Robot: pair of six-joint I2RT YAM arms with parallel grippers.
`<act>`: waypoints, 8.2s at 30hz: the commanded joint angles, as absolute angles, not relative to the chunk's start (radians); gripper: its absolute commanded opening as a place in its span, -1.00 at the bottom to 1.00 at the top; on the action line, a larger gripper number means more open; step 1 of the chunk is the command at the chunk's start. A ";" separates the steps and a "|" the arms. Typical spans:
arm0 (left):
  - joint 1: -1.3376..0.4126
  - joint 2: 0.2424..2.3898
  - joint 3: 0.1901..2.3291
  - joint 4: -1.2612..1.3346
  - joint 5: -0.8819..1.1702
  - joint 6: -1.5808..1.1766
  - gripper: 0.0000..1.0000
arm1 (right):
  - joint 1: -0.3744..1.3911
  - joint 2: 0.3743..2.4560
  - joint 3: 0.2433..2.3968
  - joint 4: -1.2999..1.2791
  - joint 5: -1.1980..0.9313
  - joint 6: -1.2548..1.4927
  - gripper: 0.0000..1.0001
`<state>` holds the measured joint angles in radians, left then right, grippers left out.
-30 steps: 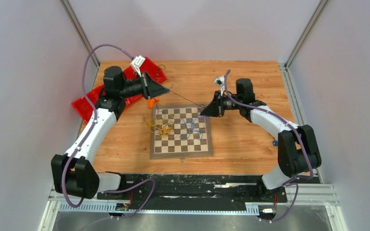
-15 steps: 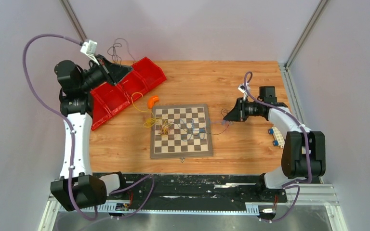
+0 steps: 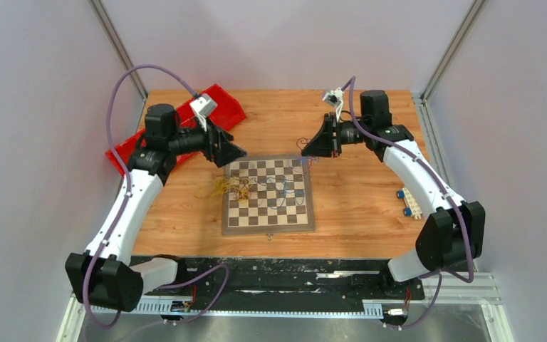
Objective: Untangle the cables
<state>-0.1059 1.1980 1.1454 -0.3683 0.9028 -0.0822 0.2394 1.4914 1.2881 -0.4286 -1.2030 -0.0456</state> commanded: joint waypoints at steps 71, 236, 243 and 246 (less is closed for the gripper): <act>0.083 1.101 1.202 -0.375 1.072 -0.190 -1.00 | 0.107 1.441 1.240 -0.586 -0.759 -0.293 -1.00; -0.078 1.191 1.070 -0.478 0.953 0.212 0.76 | 0.374 1.540 1.438 -0.548 -1.003 -0.278 -1.00; -0.096 1.095 1.065 -0.427 0.991 0.262 0.95 | 0.363 1.462 1.580 -0.552 -1.048 -0.235 -1.00; -0.149 1.066 1.062 -0.419 0.967 0.292 1.00 | 0.367 1.467 1.607 -0.553 -0.999 -0.219 -1.00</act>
